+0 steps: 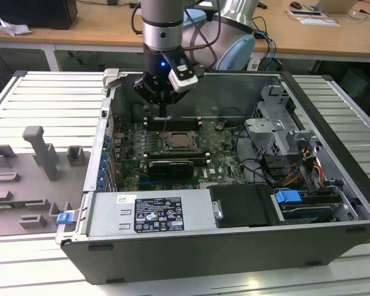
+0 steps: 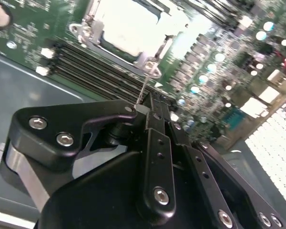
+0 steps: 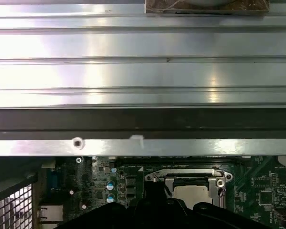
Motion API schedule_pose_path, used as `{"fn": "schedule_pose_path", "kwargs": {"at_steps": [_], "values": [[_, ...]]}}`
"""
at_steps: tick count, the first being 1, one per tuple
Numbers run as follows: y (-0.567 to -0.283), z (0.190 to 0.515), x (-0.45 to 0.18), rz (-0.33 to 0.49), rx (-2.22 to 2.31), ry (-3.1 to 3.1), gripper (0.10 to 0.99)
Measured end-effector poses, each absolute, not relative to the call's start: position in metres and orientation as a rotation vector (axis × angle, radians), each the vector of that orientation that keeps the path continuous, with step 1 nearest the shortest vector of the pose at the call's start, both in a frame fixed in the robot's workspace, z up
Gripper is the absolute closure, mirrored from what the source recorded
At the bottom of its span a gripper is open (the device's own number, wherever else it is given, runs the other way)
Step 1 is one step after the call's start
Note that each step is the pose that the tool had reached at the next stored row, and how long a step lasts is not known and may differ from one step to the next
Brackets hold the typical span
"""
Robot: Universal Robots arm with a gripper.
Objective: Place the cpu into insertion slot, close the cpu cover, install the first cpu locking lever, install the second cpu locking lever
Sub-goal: 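Install the first cpu locking lever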
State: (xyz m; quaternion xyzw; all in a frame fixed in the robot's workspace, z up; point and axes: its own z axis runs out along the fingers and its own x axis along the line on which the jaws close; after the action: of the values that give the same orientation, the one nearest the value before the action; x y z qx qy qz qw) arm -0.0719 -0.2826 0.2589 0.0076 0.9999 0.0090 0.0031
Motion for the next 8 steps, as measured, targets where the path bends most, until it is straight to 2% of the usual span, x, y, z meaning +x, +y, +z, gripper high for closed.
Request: {"fn": "schedule_pose_path", "kwargs": {"at_steps": [8], "values": [[-0.2814, 0.2568, -0.0592, 0.048, 0.024, 3.145, 0.980]]}}
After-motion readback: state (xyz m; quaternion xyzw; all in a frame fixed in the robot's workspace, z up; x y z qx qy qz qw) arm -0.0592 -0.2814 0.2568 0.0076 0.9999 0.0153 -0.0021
